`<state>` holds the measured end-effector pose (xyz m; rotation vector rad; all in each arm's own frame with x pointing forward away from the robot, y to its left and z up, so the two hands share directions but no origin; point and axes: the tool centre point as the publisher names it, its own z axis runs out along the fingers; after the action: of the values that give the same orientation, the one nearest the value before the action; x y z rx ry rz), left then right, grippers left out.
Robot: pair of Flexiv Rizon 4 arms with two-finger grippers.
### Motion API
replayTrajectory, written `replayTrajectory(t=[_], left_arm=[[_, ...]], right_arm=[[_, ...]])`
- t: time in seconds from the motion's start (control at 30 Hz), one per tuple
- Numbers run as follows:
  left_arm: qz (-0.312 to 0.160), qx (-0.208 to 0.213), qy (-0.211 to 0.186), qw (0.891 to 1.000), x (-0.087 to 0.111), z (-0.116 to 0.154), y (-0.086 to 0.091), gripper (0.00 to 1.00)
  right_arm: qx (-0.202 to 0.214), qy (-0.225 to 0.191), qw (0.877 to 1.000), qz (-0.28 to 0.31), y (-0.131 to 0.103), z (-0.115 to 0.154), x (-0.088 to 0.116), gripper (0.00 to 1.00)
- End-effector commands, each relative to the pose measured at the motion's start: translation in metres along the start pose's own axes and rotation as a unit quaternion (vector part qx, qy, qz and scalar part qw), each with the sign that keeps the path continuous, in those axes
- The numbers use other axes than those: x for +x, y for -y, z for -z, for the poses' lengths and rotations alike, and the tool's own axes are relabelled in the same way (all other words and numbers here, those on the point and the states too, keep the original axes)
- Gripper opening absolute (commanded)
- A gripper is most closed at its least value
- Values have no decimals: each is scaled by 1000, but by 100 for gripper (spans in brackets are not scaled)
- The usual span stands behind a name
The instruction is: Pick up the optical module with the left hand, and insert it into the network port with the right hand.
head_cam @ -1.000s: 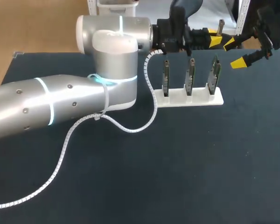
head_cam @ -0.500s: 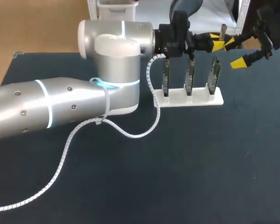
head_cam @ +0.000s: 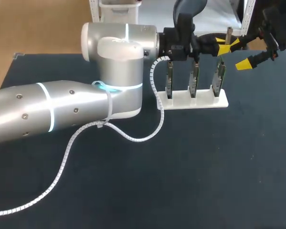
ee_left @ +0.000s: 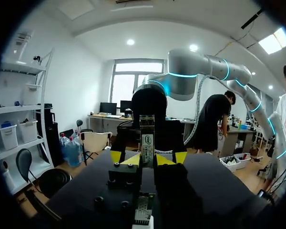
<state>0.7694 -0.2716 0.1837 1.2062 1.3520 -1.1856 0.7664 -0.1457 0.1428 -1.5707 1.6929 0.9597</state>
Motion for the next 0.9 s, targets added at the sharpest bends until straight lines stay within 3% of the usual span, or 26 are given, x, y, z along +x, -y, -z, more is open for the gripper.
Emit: replayTrajectory(t=[0.03, 0.9], left_arm=[[0, 2, -3, 1000, 0, -2, 0, 0], [12, 2, -13, 1000, 8, -2, 2, 0]], right_arm=[[3, -1, 1000, 0, -3, 0, 0, 100], [3, -1, 1000, 0, -3, 0, 0, 100]])
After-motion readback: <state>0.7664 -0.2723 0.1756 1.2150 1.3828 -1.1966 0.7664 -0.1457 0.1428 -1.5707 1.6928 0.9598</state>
